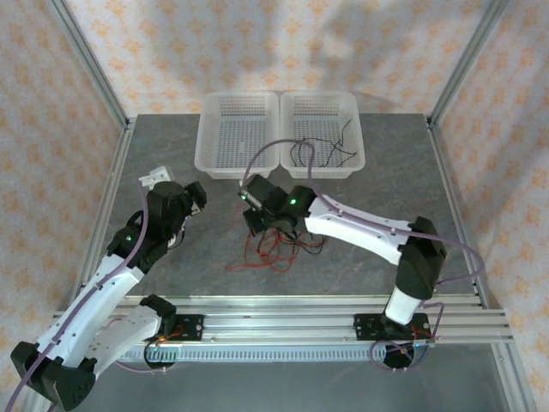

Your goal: Untangle the cables

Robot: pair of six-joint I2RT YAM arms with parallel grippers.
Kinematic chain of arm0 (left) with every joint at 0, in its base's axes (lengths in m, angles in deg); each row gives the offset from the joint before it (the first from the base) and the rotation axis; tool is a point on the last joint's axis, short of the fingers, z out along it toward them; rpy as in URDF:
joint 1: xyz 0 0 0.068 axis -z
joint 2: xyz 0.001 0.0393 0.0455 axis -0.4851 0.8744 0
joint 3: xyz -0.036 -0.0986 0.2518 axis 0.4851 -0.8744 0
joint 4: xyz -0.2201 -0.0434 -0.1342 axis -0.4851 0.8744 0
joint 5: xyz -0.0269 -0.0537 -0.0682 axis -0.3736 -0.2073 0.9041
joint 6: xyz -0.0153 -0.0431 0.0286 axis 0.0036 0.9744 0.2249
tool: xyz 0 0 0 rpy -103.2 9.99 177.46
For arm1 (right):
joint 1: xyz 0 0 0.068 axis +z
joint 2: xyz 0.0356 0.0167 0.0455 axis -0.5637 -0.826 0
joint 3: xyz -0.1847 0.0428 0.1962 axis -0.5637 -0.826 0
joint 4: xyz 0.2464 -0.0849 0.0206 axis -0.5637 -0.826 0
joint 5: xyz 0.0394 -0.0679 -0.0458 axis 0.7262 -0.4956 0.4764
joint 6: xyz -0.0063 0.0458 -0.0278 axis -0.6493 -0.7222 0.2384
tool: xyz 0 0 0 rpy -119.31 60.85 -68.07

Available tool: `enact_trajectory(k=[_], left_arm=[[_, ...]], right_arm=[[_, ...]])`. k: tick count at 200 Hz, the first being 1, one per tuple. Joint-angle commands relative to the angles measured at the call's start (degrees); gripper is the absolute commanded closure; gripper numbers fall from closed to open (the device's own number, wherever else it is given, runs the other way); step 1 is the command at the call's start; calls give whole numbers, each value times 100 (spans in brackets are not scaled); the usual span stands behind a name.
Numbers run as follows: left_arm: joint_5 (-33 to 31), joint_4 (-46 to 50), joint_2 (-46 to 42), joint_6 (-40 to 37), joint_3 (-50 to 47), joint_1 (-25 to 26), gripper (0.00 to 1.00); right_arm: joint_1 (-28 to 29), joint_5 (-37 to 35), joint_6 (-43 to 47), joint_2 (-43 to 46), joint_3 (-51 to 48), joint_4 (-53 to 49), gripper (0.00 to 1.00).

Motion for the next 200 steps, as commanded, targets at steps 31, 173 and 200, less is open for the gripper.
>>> enact_trajectory(k=[31,173,200], left_arm=[[648,-699,-259,16,-500,-29,34],[1245,-1637,-341,154,-1337,131,35],[1228,-1733,-339,218,-1456,216,35]], right_arm=[[-504,-453,401,366,1500,-492,100],[-1188,-576,460,-851,5249,-386,100],[-1233,-576,462,-733,5222,225,100]])
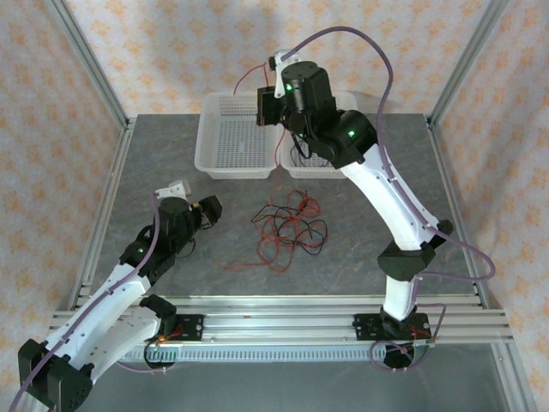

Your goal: Untangle the cables

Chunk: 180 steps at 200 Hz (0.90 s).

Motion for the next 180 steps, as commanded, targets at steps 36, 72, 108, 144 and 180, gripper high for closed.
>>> enact_trajectory(k=[36,72,108,144,180], left_arm=[[0,-348,-32,195,-204,198,35],[-71,-396,-10,214,-230,299,35],[-96,-440,34,231,-264,365,35],[-124,-494,81,258,-273,422,35],[-140,-545,108,267,-239,487,35]], right_arm=[[-5,-225,81,272,116,1513,100],[-12,-390,169,237,93,2219,100],[-7,-498,386,94,61,2843,100],[-15,-701,691,-89,88,3453,100],[-121,-583,856,-474,135,3976,100]])
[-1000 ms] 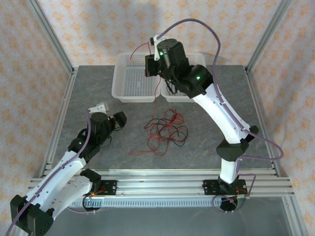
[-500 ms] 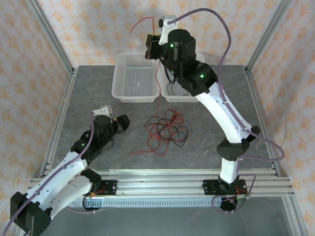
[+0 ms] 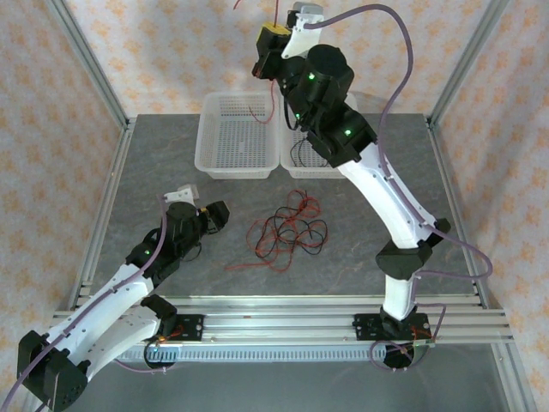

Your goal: Untangle the cables

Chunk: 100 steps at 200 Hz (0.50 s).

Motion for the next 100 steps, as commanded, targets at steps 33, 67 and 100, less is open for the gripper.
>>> enact_trajectory(k=[33,67,100], left_arm=[[-128,-232,12,50,31,145,35],[-164,-191,-29,59,32,187,35],[-198,-127,-92,80,40,206,35]], right_arm=[[-355,268,80,-933,320,877,100],[-600,462,-79,-1644,413,1115,100],[-720,583,-102,-2477,482,1210,100]])
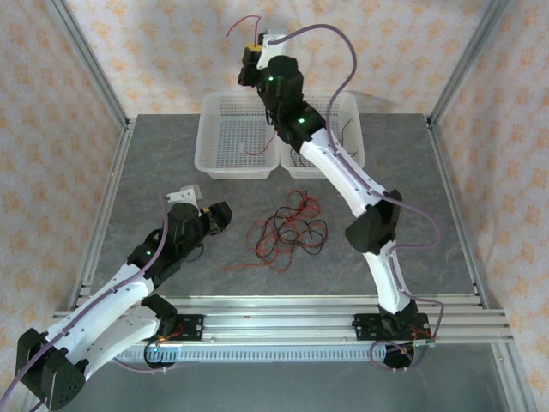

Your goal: Untangle the cables

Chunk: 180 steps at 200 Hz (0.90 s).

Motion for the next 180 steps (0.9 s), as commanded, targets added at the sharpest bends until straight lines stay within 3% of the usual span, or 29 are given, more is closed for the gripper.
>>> enact_trajectory(k=[1,45,159,180], left_arm=[[-162,-43,-104,50,40,48,35],[-285,103,-231,57,14,53,35],[-162,-174,129,92,58,93,34],[-185,-128,120,110,66,107,34]], right_arm=[[-59,196,-90,-504,246,278,100],[-125,422,-407,-1327,443,-193,100],[-195,1337,-1457,-2259,434,-2533,100],[-205,1492,-1471,-2318,434,-2810,91]])
